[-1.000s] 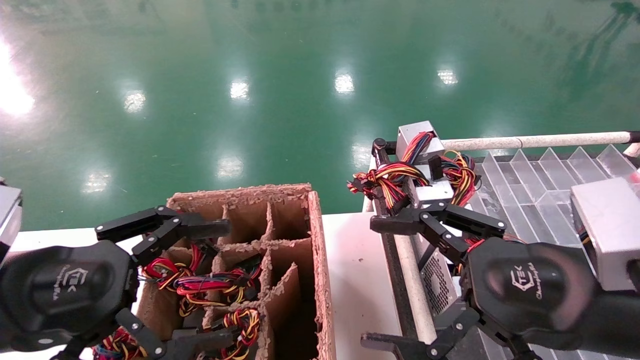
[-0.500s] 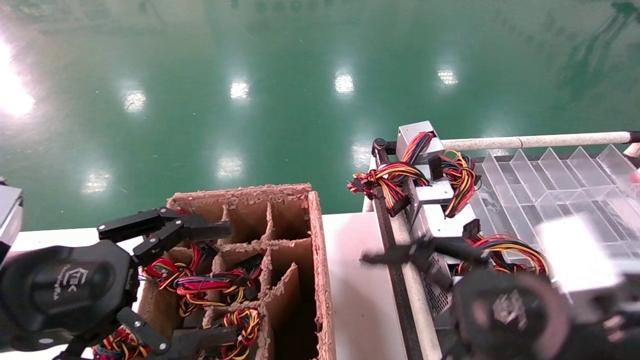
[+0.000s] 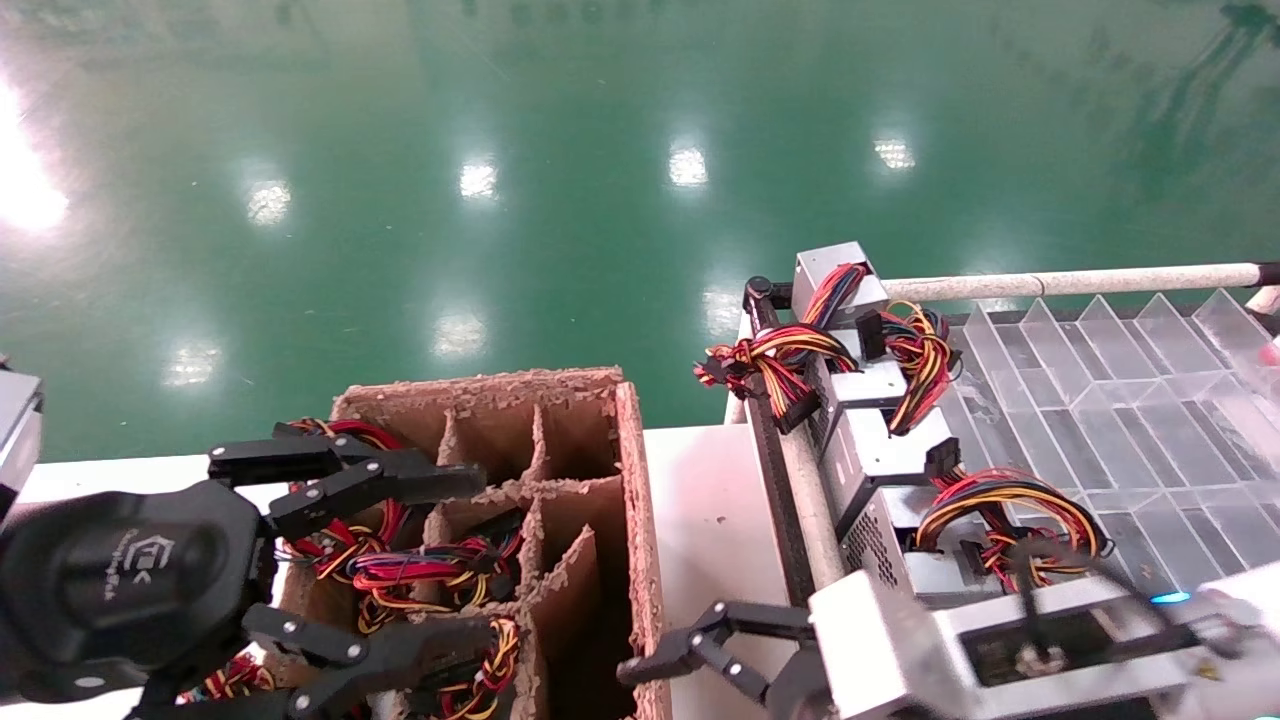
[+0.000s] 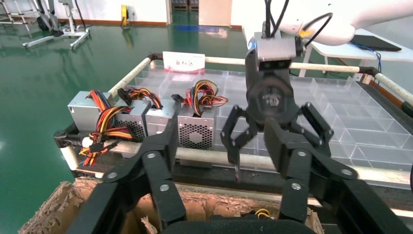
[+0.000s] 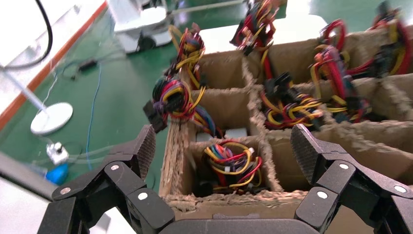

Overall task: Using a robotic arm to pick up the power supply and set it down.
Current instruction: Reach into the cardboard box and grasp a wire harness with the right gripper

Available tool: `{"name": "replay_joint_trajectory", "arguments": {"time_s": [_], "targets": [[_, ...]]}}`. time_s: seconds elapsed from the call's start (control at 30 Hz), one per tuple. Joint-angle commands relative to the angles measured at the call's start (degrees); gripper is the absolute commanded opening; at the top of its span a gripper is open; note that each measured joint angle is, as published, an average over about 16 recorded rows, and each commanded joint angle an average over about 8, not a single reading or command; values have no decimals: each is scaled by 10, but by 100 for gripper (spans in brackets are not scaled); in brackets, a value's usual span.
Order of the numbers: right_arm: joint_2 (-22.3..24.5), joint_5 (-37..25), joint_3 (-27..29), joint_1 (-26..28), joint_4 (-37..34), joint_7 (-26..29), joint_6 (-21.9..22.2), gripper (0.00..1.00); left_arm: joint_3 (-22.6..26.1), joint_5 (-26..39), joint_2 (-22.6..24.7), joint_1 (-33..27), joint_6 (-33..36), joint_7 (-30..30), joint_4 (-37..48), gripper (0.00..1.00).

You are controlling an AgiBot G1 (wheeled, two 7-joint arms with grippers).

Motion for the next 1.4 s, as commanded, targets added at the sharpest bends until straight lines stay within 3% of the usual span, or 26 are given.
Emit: {"name": "replay_joint_trajectory", "arguments": {"time_s": [0.03,0.13,0.3,0.37,0.43,0.93,1.4], "targets": [[-9,-12,-19,14,-1,-4,-2,98,0,0,0,0,0,0,0,0],[-20,-20,-46,31,-14,-15,-2,82,0,0,0,0,0,0,0,0],[-40,-30,-89,58,-50,-42,-2,24,0,0,0,0,0,0,0,0],[-49,-33,-104,68,-68,-56,-2,8,0,0,0,0,0,0,0,0],[-59,-34,-119,76,-86,-69,-2,0,0,0,0,0,0,0,0,0],[-111,-31,-213,128,-168,-139,0,0,0,0,0,0,0,0,0,0],[-118,-15,-258,154,-196,-167,6,0,0,0,0,0,0,0,0,0]]}}
